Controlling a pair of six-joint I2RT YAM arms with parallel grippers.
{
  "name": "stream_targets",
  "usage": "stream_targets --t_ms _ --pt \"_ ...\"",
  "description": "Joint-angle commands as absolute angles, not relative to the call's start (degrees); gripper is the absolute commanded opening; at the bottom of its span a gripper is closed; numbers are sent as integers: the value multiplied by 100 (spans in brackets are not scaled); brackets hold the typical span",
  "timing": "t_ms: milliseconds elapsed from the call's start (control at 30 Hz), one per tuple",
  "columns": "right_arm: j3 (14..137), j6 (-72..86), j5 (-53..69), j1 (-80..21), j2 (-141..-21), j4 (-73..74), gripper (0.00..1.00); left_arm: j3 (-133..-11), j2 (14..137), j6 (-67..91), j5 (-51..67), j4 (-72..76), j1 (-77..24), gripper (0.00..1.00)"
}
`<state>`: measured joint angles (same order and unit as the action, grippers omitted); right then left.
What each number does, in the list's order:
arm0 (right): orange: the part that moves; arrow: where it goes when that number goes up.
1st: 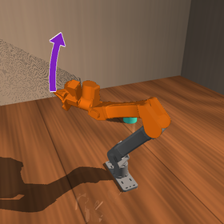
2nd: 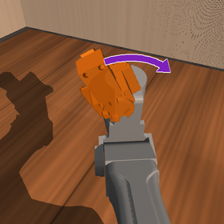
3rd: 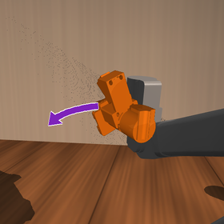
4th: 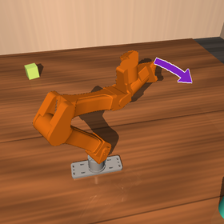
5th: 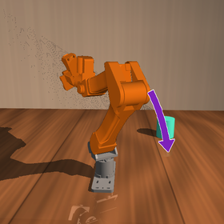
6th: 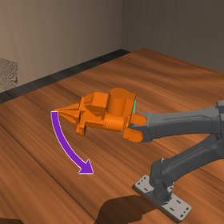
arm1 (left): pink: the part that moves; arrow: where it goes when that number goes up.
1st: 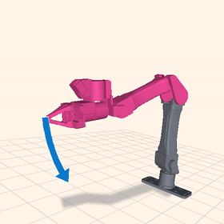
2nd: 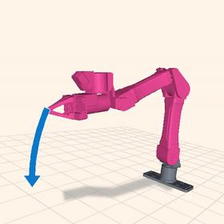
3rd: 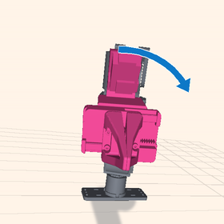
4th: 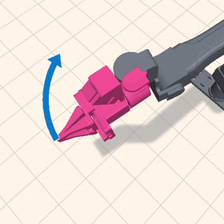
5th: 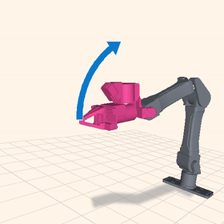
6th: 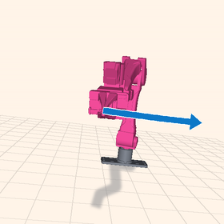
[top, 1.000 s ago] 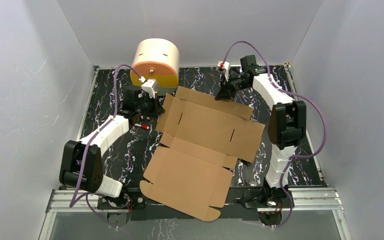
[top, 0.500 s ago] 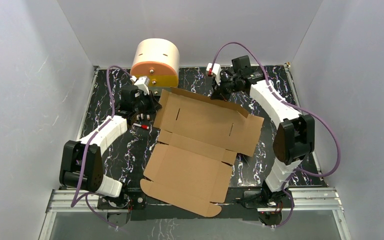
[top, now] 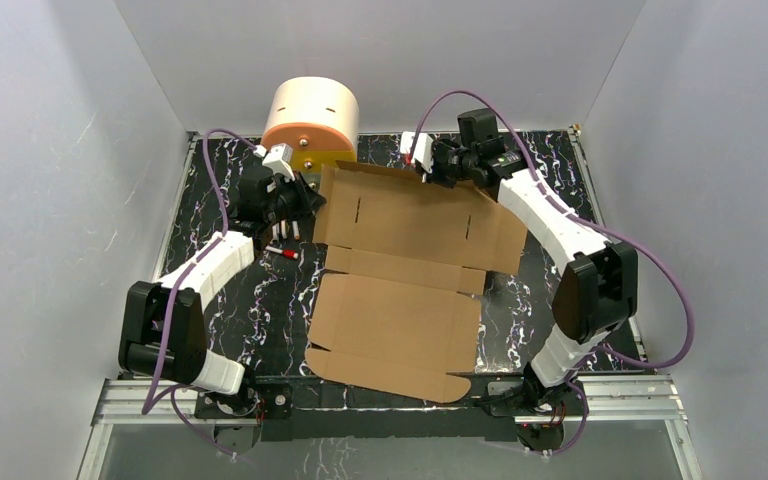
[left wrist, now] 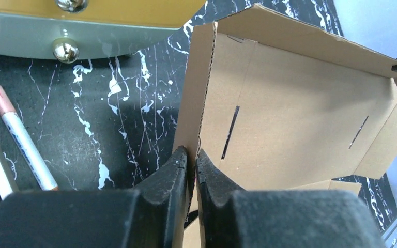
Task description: Fold the paper box
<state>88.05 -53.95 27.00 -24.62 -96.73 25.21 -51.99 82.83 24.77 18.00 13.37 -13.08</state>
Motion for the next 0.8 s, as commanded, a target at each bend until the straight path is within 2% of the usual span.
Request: stream_targets --t_ms 0,100,233,467,700,767 --pt "8546 -6461 2850 -2663 -9223 1674 0 -5050 7917 2581 1978 1886 -1354 12" --pt "8137 -6602 2839 -2725 -9091 1304 0 -5021 7778 2445 1693 1650 -1351 25" --pt "7428 -6710 2797 -2842 -8853 626 0 -5168 7546 2141 1027 1033 -1346 33" --pt "6794 -7023 2653 -3018 -8692 -118 2 -5147 7090 1843 470 584 -1345 41" --pt "6653 -7039 2648 -3067 -8818 -177 3 -5028 6887 1757 283 352 -1345 44" --pt "6653 -6989 2656 -3075 -8848 -170 6 -5014 6882 1735 309 352 -1340 45"
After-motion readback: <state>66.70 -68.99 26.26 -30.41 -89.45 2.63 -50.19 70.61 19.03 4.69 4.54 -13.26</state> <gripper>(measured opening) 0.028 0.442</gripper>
